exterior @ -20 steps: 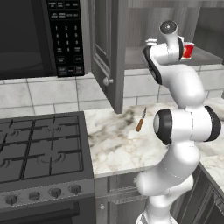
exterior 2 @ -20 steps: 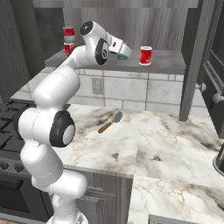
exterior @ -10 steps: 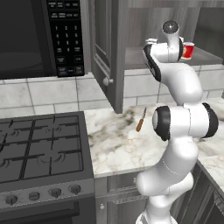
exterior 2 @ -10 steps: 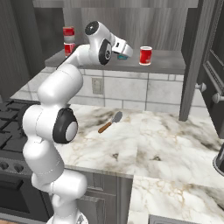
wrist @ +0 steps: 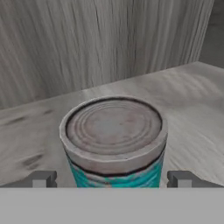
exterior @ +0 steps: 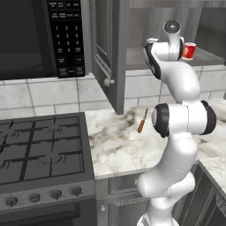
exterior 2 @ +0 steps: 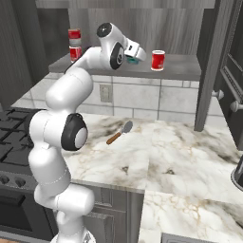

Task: Stack two cans on top of the other two cans in the cabinet.

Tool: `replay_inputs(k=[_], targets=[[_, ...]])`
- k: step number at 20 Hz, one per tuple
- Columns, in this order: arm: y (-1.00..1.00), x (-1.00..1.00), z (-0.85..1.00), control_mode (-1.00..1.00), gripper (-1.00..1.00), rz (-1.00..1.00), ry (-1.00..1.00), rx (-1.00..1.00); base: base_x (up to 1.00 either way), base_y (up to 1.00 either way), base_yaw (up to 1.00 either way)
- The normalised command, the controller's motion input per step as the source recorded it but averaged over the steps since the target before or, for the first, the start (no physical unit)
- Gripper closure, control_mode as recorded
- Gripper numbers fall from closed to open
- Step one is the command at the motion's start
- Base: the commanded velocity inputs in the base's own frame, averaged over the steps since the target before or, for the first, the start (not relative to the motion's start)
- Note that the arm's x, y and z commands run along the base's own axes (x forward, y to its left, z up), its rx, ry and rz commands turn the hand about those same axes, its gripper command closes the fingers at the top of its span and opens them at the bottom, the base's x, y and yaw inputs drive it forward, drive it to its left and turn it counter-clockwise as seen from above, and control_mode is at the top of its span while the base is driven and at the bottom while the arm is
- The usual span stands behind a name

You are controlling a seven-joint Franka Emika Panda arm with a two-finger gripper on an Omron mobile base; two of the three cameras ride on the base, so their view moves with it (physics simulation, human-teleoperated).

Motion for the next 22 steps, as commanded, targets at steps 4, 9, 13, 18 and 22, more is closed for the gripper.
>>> replay_inputs(k=[4,9,13,18,22], targets=[[-0.02,0.18,-0.03,-1.00,-1.00,0.03,0.00,0.00,0.00,0.00,0.00],[-0.02,0.07,-0.01,-1.00,-1.00,0.01,0.00,0.00,0.00,0.00,0.00],[-0.04,0.00,0.00,-1.00,1.00,0.00,0.00,0.00,0.00,0.00,0.00],[-0.07,0.00,-0.01,-1.00,1.00,0.00,0.00,0.00,0.00,0.00,0.00],[-0.09,0.00,-0.02,-1.00,1.00,0.00,-0.01,0.00,0.00,0.00,0.00]])
